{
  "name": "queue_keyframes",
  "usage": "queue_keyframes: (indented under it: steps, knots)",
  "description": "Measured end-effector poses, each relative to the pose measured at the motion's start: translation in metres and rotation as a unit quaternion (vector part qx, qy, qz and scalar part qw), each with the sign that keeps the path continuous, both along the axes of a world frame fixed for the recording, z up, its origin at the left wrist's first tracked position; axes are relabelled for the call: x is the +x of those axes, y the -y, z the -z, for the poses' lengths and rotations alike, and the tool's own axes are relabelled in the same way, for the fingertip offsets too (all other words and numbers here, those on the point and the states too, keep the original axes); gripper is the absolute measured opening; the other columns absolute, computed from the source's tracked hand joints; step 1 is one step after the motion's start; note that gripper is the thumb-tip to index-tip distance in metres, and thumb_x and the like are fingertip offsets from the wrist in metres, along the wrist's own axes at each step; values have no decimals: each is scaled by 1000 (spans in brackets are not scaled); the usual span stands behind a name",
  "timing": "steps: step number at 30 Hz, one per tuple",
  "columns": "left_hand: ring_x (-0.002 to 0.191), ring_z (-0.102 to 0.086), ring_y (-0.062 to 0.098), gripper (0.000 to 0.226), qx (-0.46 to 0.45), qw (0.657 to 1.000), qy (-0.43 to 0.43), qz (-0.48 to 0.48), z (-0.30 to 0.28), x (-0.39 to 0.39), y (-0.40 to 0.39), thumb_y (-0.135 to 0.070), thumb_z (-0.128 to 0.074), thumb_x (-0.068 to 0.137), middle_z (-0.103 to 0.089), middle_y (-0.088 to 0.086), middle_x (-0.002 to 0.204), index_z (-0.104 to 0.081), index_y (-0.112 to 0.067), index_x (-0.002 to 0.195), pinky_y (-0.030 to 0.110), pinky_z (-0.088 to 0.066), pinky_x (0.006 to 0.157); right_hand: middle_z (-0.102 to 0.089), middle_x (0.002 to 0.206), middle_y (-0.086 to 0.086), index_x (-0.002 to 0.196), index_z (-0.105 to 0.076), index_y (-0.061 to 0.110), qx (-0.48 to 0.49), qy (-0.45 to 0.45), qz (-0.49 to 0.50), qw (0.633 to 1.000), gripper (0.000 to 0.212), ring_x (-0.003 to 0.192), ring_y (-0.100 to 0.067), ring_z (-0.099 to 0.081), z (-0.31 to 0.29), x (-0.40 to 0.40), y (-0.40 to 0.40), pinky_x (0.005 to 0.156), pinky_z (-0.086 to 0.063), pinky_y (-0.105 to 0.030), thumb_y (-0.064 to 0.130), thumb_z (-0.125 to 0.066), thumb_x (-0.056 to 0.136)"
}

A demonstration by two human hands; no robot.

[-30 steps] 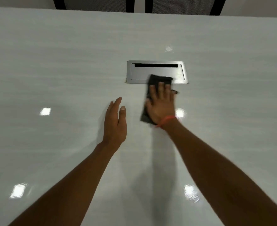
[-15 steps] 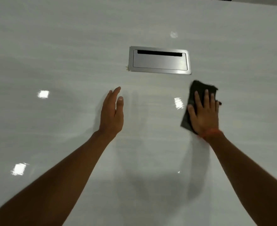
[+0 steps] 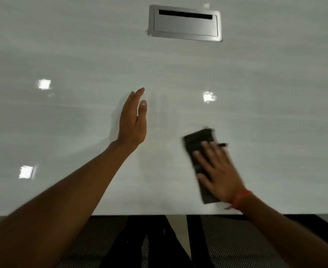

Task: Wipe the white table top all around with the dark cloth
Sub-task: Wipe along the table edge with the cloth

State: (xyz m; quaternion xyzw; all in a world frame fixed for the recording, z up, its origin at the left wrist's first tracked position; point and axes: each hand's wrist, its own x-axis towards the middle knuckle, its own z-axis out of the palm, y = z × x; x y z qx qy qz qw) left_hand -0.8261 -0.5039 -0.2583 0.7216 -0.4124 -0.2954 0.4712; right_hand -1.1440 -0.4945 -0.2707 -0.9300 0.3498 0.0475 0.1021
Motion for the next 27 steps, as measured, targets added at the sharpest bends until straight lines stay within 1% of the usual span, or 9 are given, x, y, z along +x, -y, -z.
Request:
queue_keyframes:
  steps: [3, 7, 12, 15, 17, 19, 22, 24, 27]
  knots:
    - [146, -34, 19, 47, 13, 1000, -8, 20, -1, -13, -27, -34, -35, 105, -47, 2, 151, -47, -14, 146, 45, -28, 120, -18, 162, -21, 151, -34, 12, 17, -35, 185, 982, 68, 150, -42, -14, -7, -55, 25, 115, -22, -64, 57, -22, 101]
    - [147, -33, 16, 49, 15, 999, -21, 32, -8, -21, -58, -38, -34, 104, -46, -1, 152, -46, -18, 147, 44, -28, 120, -11, 163, -25, 157, -19, 13, -4, -36, 311, 950, 73, 149, -48, -5, -3, 1, 62, 118, -10, -63, 53, -18, 96]
    - [146, -34, 16, 50, 11, 998, -40, 37, -14, -30, -92, -42, -33, 102, -46, -3, 152, -45, -22, 146, 45, -28, 120, -12, 163, -24, 157, -24, 21, -34, -9, 139, 990, 64, 149, -49, -4, 9, 99, -17, 118, -12, -63, 47, -29, 99]
    - [146, -33, 17, 52, 11, 998, -31, 49, -17, -36, -104, -46, -30, 102, -45, -3, 153, -44, -23, 147, 46, -28, 120, -2, 166, -15, 158, -15, 28, -13, -5, 26, 1000, 63, 152, -40, 6, 2, 70, -77, 122, -1, -56, 49, -30, 101]
    - [146, -33, 16, 54, 10, 998, -29, 49, -20, -40, -110, -48, -30, 101, -45, -3, 152, -45, -23, 147, 46, -29, 120, -4, 166, -14, 158, -16, 29, -13, -19, 10, 1000, 65, 152, -39, 4, -3, 20, -87, 122, -4, -55, 48, -34, 99]
    - [146, -34, 15, 55, 3, 999, -35, 41, -25, -43, -112, -50, -29, 100, -46, -4, 152, -46, -23, 146, 45, -29, 120, -7, 165, -16, 158, -13, 31, -1, -45, 58, 997, 68, 152, -39, 0, -7, -43, -82, 120, -13, -59, 46, -37, 96]
    - [146, -35, 14, 56, -5, 998, -43, 35, -30, -47, -111, -51, -30, 100, -46, -5, 152, -45, -23, 146, 45, -30, 119, -1, 165, -15, 158, -4, 33, 29, -85, 233, 968, 70, 152, -38, 1, -19, -131, -60, 115, -21, -64, 51, -28, 94]
    - [145, -36, 14, 56, -3, 998, -48, 34, -30, -55, -107, -51, -30, 100, -47, -5, 151, -45, -23, 147, 45, -31, 119, 4, 165, -14, 158, -4, 30, 62, -94, 340, 934, 73, 152, -37, 5, -26, -153, -38, 118, -12, -63, 58, -15, 91]
    - [144, -38, 13, 58, 14, 998, -52, 43, -26, -80, -96, -53, -30, 99, -48, -4, 150, -45, -24, 147, 44, -32, 119, 2, 165, -17, 159, -8, 24, 53, -77, 396, 914, 79, 151, -40, 7, -21, -118, 8, 120, -2, -60, 58, -6, 87]
